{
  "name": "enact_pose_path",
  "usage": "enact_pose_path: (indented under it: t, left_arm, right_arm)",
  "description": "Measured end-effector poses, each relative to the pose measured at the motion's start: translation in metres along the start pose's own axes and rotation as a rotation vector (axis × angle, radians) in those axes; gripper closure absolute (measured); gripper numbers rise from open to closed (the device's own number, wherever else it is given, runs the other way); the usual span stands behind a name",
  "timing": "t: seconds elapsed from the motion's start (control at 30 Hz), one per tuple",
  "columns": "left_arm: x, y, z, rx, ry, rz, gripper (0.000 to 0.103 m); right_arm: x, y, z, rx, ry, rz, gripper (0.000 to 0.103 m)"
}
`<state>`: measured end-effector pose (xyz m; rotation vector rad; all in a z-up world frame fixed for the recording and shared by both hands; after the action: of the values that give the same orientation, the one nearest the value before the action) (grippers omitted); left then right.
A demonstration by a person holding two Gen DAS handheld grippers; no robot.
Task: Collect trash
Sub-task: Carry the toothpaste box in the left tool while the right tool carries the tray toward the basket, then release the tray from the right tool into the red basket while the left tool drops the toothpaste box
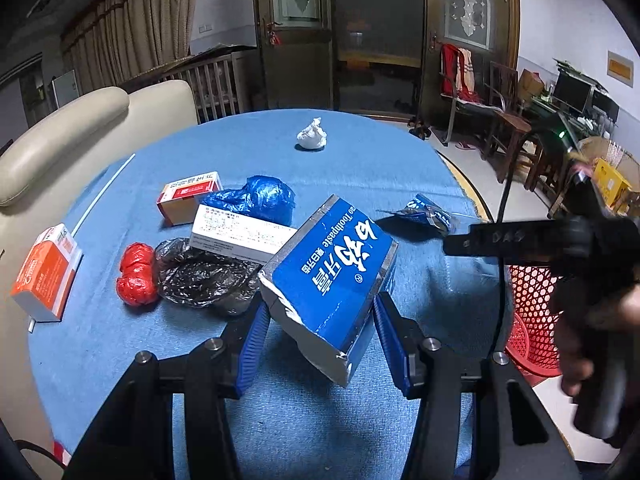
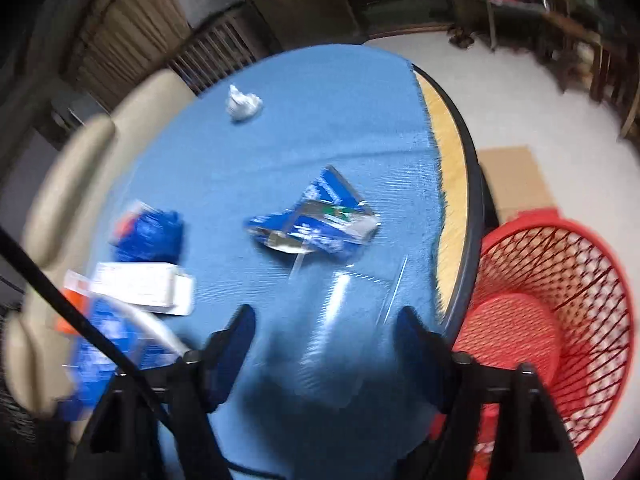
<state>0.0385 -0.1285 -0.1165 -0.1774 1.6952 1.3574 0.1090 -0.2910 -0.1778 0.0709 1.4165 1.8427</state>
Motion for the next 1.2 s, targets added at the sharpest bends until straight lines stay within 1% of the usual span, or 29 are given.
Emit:
enact_pose_path:
  t: [0.03,0.1,0.13,0.2,0.33,0.47,0.57,0.63,0.67,0.73,0.8,0.9,1.0,1.07,1.1,1.2]
  left_arm:
    - [0.0,0.002,0.0,0.001,-0.002,-0.003,0.048]
    - [-0.002,0.004,-0.002,0.016,-0.007,-0.006,0.048]
    - [-0.002,0.006,-0.005,0.021,-0.012,-0.008,0.048]
    - [-0.004,0.008,-0.013,0.03,-0.036,-0.018,0.048]
    - [-0.012,0.009,-0.037,0.067,-0.097,-0.02,0.048]
    - [-0.026,0.008,-0.068,0.134,-0.155,-0.021,0.048]
    - [-0.035,0.006,-0.095,0.191,-0.198,-0.015,0.048]
    - [-0.04,0.002,-0.116,0.24,-0.229,0.003,0.048]
    - [-0.041,0.001,-0.123,0.252,-0.24,0.008,0.048]
    - [-0.043,-0.002,-0.143,0.285,-0.277,0.023,0.048]
    - [-0.043,-0.004,-0.157,0.305,-0.304,0.033,0.048]
    - [-0.04,-0.009,-0.182,0.343,-0.353,0.059,0.046]
    - [-0.038,-0.015,-0.199,0.368,-0.383,0.08,0.045]
    - [-0.037,-0.02,-0.205,0.366,-0.389,0.094,0.043]
    - [-0.036,-0.021,-0.207,0.366,-0.388,0.101,0.043]
    - [-0.033,-0.026,-0.202,0.357,-0.373,0.115,0.043]
  right_arm:
    - [0.001,0.001,0.002,0.01,0.015,-0.018,0.041]
    - [0.004,0.006,0.001,-0.002,0.026,-0.027,0.048]
    - [0.005,0.009,-0.001,-0.012,0.026,-0.03,0.05]
    - [0.01,0.02,-0.011,-0.062,0.021,-0.048,0.05]
    - [0.023,0.045,-0.039,-0.119,0.01,-0.089,0.05]
    - [0.039,0.071,-0.077,-0.131,-0.016,-0.145,0.05]
    - [0.045,0.088,-0.116,-0.146,-0.088,-0.183,0.049]
    - [0.05,0.099,-0.141,-0.148,-0.128,-0.202,0.048]
    - [0.053,0.103,-0.155,-0.15,-0.152,-0.207,0.046]
    - [0.058,0.111,-0.183,-0.178,-0.219,-0.209,0.045]
    - [0.063,0.116,-0.203,-0.208,-0.278,-0.215,0.043]
    - [0.067,0.122,-0.234,-0.238,-0.367,-0.221,0.042]
    - [0.07,0.123,-0.249,-0.26,-0.422,-0.214,0.04]
    - [0.071,0.119,-0.257,-0.282,-0.463,-0.2,0.039]
    - [0.071,0.118,-0.258,-0.295,-0.475,-0.194,0.036]
    - [0.072,0.113,-0.259,-0.317,-0.486,-0.185,0.035]
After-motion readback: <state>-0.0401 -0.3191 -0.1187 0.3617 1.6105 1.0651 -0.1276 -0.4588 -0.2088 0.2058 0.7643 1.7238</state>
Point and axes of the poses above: each gripper's, at about its wrist camera, not at the fingertips, and y roughly against the way its jaws point, z to its left, x to its underside, the point moved 1 cm from there along -y, roughly the way its jaws point, and after that the axes turned 1 degree about -y, right-handed, at the moved point
